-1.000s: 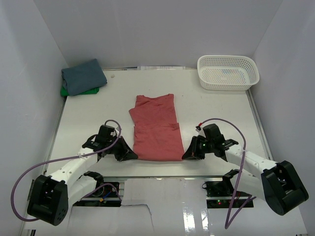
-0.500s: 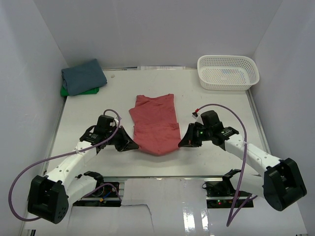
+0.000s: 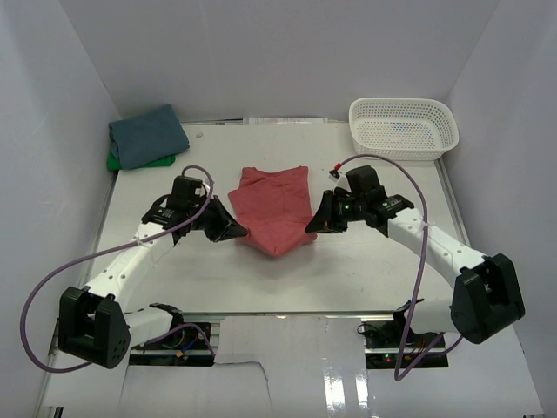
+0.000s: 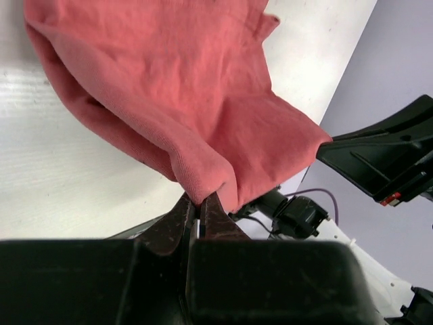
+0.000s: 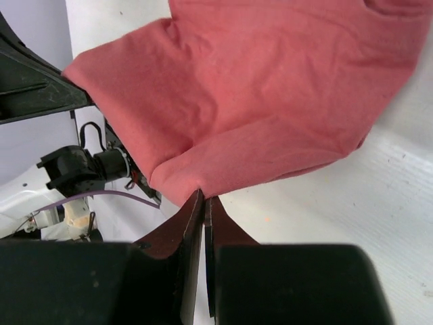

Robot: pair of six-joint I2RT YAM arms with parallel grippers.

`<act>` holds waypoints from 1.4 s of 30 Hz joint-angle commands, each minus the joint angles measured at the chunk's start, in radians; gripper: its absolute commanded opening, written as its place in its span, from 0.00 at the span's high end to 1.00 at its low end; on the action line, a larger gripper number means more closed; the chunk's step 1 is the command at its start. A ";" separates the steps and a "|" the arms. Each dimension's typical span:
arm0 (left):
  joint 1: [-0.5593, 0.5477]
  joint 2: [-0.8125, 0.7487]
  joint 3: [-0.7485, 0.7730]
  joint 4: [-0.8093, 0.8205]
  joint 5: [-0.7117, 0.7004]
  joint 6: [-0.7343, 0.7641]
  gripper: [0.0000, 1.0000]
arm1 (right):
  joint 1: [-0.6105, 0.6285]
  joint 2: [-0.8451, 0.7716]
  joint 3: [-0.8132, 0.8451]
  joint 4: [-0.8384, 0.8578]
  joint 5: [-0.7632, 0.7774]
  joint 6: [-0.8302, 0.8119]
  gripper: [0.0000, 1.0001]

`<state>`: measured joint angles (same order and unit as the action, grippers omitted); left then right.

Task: Fold and stack the t-shirts
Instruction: Fold the long partially folded tshirt into a neat square

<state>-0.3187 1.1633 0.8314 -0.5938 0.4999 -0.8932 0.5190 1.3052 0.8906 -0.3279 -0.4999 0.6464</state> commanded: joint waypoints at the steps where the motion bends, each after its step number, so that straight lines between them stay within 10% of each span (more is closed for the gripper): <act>1: 0.041 0.025 0.090 0.002 -0.009 0.031 1.00 | -0.017 0.031 0.109 -0.022 -0.022 -0.045 0.92; 16: 0.234 0.337 0.382 0.040 0.077 0.128 1.00 | -0.091 0.307 0.471 -0.066 -0.054 -0.109 0.92; 42: 0.227 0.690 0.844 0.132 0.146 0.160 1.00 | -0.155 0.526 0.737 -0.077 0.003 -0.105 0.92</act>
<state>-0.0860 1.8545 1.6104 -0.4957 0.6075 -0.7444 0.3775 1.8351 1.5761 -0.4160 -0.5072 0.5461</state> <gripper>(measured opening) 0.098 0.081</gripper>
